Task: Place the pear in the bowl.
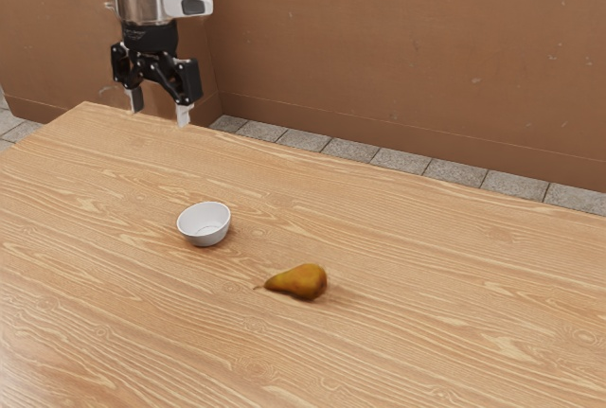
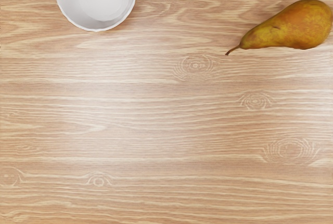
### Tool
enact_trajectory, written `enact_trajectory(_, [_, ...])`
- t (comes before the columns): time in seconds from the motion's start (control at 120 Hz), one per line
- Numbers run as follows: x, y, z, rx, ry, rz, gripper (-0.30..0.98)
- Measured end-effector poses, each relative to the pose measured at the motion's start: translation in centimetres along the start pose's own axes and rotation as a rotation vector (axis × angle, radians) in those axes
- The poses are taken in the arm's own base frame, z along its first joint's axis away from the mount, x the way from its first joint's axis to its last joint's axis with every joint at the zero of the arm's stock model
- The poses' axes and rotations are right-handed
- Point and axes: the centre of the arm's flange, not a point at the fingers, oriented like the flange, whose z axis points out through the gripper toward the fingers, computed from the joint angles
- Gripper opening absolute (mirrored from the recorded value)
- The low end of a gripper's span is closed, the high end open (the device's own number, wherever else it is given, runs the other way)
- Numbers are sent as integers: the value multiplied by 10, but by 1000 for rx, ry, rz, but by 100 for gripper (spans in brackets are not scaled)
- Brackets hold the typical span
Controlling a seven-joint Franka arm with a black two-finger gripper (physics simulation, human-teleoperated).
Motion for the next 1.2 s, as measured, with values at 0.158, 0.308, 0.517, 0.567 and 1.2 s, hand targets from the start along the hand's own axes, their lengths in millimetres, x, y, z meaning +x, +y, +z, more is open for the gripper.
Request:
enact_trajectory(0.158, [10, 21, -12, -1, 111, 29, 69])
enact_trajectory(0.308, [12, 39, -18, -8, 160, 56, 69])
enact_trajectory(0.517, [11, 57, -18, -23, 164, 116, 69])
enact_trajectory(0.567, [12, 61, -13, -22, 164, 139, 69])
enact_trajectory(1.2, [22, 203, 124, -10, 178, 522, 69])
